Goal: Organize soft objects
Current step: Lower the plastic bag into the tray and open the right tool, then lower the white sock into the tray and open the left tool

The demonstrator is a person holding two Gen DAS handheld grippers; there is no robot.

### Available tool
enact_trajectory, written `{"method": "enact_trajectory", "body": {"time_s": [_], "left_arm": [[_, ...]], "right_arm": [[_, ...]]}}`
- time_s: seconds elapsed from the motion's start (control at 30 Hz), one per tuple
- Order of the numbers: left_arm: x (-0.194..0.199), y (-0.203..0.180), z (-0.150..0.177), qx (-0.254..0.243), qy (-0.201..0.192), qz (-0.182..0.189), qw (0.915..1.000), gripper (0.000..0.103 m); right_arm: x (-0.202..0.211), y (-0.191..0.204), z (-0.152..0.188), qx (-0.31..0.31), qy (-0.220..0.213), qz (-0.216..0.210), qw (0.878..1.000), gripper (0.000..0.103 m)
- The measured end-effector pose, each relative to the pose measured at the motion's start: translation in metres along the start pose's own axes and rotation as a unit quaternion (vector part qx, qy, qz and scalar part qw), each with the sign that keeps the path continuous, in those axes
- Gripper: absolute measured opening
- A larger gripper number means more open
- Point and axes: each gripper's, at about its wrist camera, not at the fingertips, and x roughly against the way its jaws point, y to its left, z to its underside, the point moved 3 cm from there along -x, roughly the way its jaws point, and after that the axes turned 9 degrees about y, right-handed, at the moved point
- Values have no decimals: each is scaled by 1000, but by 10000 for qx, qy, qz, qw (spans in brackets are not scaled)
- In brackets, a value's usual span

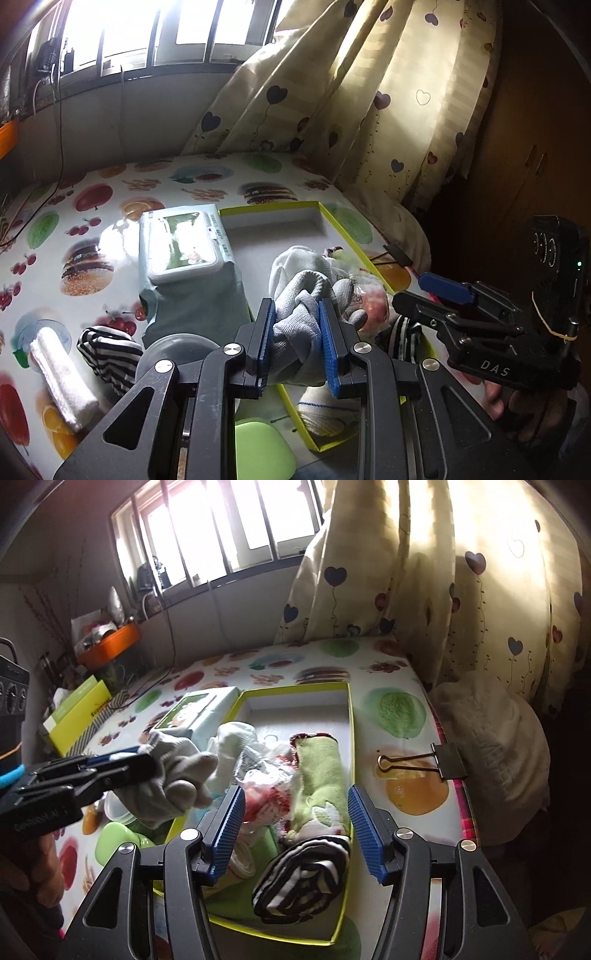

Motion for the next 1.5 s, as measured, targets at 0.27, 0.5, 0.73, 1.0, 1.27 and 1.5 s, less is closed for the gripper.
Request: {"method": "enact_trajectory", "body": {"time_s": [0.27, 0.5, 0.73, 1.0, 1.27, 1.5], "left_arm": [[-31, -8, -23, -221, 234, -204, 9993, 25], [-39, -5, -46, -205, 31, -382, 9991, 25], [-50, 3, -61, -118, -80, -439, 9989, 25], [-45, -9, -39, -288, 209, -6, 9994, 26], [-39, -15, -26, -369, 248, 56, 9990, 42], [-11, -17, -20, -347, -8, 114, 9993, 43]], "right_arm": [[0, -13, -2, -181, -106, -54, 9998, 58], [-1, -20, -4, -261, -162, -101, 9995, 58], [-1, -22, -6, -300, -179, -101, 9993, 58], [5, -20, -6, -283, -246, -88, 9993, 58], [12, -12, -5, -202, -285, -88, 9994, 58], [22, -3, -4, -148, -338, -61, 9993, 58]]}}
